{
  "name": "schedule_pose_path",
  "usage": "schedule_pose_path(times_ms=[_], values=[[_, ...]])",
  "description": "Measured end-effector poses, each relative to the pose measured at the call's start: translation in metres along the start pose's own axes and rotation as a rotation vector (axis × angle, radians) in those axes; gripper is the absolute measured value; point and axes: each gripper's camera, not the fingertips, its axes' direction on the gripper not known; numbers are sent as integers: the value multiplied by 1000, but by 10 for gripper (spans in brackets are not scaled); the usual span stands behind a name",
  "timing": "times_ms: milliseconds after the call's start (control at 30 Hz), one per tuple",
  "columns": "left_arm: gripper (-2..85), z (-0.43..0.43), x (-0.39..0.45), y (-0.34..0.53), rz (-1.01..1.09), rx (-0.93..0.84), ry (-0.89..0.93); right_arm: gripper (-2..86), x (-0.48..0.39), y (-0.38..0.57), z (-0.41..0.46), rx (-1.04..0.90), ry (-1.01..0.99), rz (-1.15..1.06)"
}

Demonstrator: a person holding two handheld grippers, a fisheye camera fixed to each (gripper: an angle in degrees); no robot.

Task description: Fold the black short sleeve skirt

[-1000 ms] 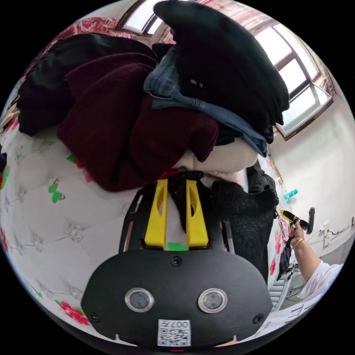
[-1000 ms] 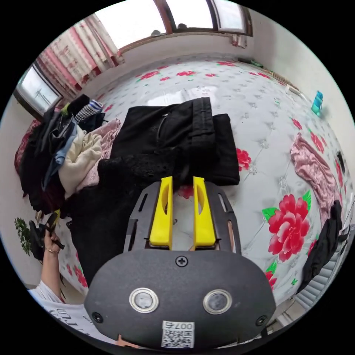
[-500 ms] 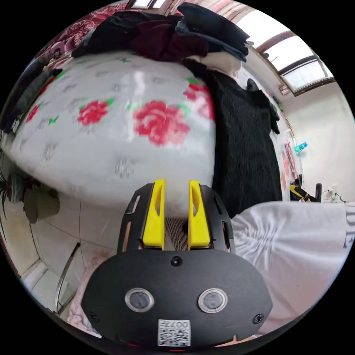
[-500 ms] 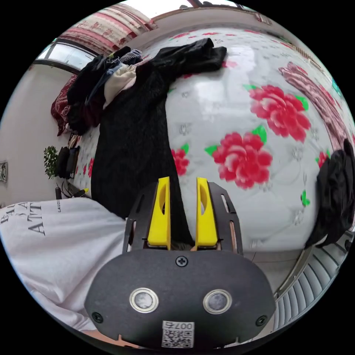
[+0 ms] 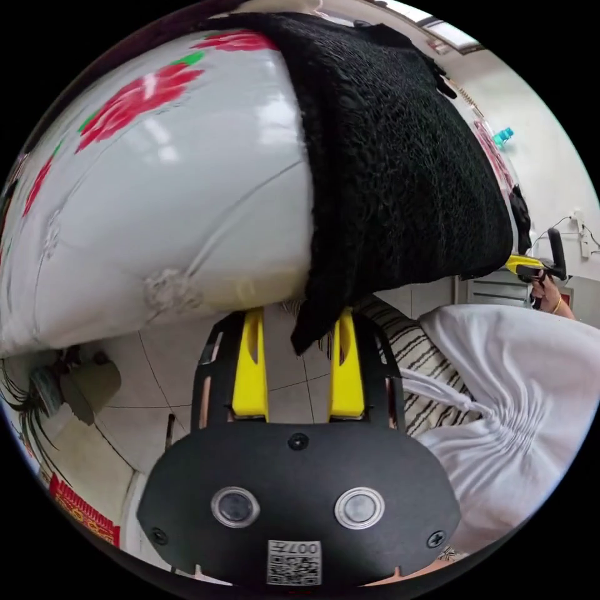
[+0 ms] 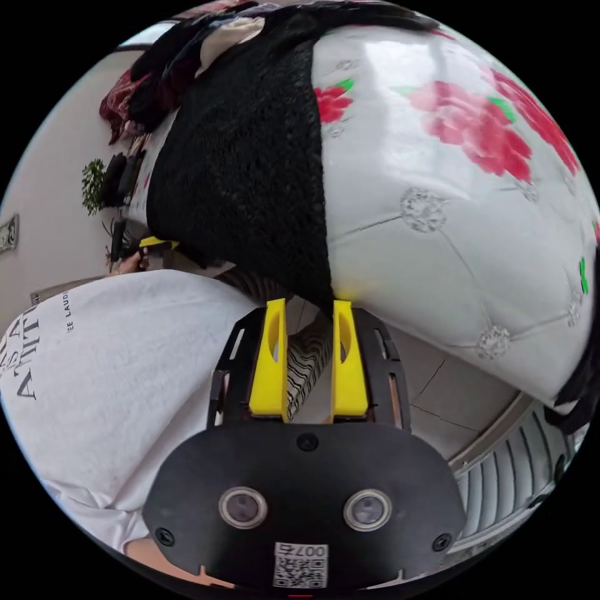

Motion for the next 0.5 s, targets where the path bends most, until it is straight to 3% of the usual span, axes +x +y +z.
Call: schedule_pose_path(times_ms=[100, 167, 367, 433, 500], values=[[6, -17, 4, -2, 112, -23, -1, 27, -10, -11, -2, -69, 44, -87], [-3, -37, -3, 7, 185, -42, 47, 8, -16, -6, -21, -68, 18, -161], [-8, -148, -76, 27, 283, -11, 620, 0, 3, 11, -100, -52, -417, -238], [-7, -183, -106, 13, 304, 57, 815, 0, 13, 1, -133, -12, -547, -242], [-4, -226, -159, -20, 196, 278, 930, 1, 26, -20, -170, 87, -664, -230]])
